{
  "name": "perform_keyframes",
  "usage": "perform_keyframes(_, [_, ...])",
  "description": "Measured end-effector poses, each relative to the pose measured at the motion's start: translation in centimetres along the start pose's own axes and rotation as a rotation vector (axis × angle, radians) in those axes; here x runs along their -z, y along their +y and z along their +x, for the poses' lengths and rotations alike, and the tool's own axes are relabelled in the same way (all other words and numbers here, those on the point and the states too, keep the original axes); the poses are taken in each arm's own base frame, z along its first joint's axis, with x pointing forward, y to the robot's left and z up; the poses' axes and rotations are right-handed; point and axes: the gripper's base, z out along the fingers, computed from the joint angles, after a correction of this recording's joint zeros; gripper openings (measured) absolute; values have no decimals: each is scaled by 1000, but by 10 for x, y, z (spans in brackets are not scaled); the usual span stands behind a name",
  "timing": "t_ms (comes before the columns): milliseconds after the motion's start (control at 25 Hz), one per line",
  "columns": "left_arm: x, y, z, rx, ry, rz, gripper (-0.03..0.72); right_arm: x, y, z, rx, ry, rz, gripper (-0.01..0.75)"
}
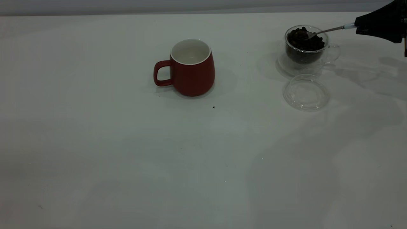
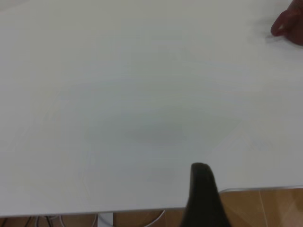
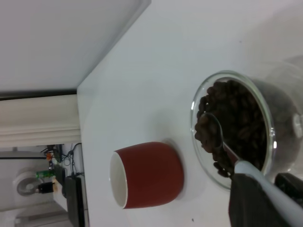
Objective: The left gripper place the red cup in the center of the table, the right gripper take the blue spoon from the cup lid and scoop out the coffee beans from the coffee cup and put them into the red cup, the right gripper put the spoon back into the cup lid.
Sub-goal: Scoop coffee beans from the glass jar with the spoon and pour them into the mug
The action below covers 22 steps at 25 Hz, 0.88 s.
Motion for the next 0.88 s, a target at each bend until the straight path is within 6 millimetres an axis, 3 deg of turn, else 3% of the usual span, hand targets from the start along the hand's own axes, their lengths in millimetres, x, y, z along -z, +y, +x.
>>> perform_keyframes(240, [0,0,0,0,0,0,587,4,10,-3,24,-3,-17,108])
perform_keyframes(520, [0,0,0,0,0,0,587,15,49,-9,120,-2,-40,108])
perform_keyframes(640, [0,0,0,0,0,0,587,8,67,-5,147,25,-66,108])
perform_keyframes(880, [0,0,0,0,1,0,587,-29,95,12,173,90,-117,108])
